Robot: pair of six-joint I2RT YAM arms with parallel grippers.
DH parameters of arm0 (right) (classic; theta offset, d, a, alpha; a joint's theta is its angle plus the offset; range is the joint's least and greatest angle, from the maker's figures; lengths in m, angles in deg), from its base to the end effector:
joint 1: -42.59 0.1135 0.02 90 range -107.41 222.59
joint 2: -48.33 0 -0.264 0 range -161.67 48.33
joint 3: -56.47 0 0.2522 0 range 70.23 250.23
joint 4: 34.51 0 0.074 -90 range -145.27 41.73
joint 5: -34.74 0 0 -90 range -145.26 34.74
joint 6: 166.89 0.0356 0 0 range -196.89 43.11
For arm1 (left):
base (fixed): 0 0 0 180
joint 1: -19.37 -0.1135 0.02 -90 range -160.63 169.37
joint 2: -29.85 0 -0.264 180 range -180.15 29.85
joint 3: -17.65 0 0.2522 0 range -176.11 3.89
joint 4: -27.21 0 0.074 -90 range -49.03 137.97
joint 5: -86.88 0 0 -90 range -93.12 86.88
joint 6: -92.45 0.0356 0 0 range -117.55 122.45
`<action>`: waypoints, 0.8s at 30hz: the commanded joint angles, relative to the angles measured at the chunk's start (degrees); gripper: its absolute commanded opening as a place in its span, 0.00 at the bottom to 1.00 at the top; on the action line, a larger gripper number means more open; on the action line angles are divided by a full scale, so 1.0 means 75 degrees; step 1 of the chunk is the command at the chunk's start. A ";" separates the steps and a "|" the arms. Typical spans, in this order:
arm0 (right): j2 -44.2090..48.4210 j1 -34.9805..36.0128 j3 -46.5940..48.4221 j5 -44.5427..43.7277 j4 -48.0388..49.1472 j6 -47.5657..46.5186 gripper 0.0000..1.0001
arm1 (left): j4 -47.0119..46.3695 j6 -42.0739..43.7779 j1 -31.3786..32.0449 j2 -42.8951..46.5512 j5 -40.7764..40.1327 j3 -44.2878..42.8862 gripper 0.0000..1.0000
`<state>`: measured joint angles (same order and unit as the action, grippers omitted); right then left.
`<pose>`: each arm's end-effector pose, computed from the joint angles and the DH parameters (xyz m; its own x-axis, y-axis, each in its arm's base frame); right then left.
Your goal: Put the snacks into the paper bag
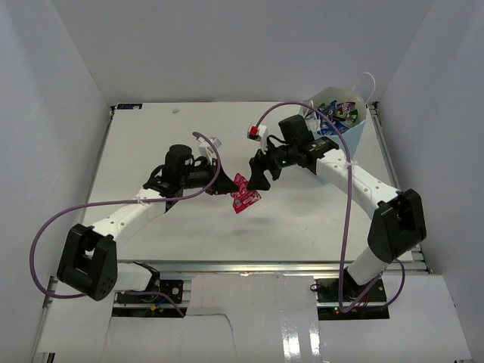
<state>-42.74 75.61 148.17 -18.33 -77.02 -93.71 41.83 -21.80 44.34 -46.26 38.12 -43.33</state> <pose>0.2847 0.2105 0.3118 -0.3012 -0.4716 -0.8288 -0.9380 0.3030 0.1685 0.2508 -0.1427 0.2539 -0.7536 0.0102 -0.6572 0.5777 0.4873 -0.6548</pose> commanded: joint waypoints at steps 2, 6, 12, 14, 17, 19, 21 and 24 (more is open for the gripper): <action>-0.0173 0.0179 -0.0043 0.0478 0.0236 0.0649 0.89 | -0.0653 -0.0422 0.0104 0.0446 -0.0072 0.0225 0.10; -0.0373 0.0250 -0.0044 0.1470 0.0073 0.0556 0.85 | -0.0865 -0.0634 0.0186 0.0574 -0.0060 0.0413 0.10; -0.0596 0.0239 0.0132 0.2271 -0.0326 0.0111 0.51 | -0.0959 -0.0762 0.0186 0.0680 -0.0095 0.0332 0.13; -0.0643 0.0250 0.0214 0.2318 -0.0536 -0.0007 0.36 | -0.1029 -0.0868 0.0186 0.0809 -0.0165 0.0343 0.20; -0.0631 0.0239 0.0320 0.2354 -0.0725 -0.0277 0.21 | -0.1169 -0.1008 0.0186 0.1066 -0.0376 0.0413 0.33; -0.0585 0.0250 0.0378 0.2365 -0.0888 -0.0429 0.13 | -0.1170 -0.1032 0.0174 0.1183 -0.0505 0.0437 0.38; -0.0479 0.0239 0.0449 0.2400 -0.1029 -0.0663 0.10 | -0.1158 -0.1044 0.0186 0.1359 -0.0692 0.0437 0.46; -0.0280 0.0192 0.0613 0.2447 -0.1298 -0.1119 0.08 | -0.1053 -0.1067 0.0186 0.1628 -0.1147 0.0414 0.56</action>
<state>-47.48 77.01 149.48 -2.49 -83.38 -97.60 35.37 -29.28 45.69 -37.15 33.63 -40.03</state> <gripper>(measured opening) 0.125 0.533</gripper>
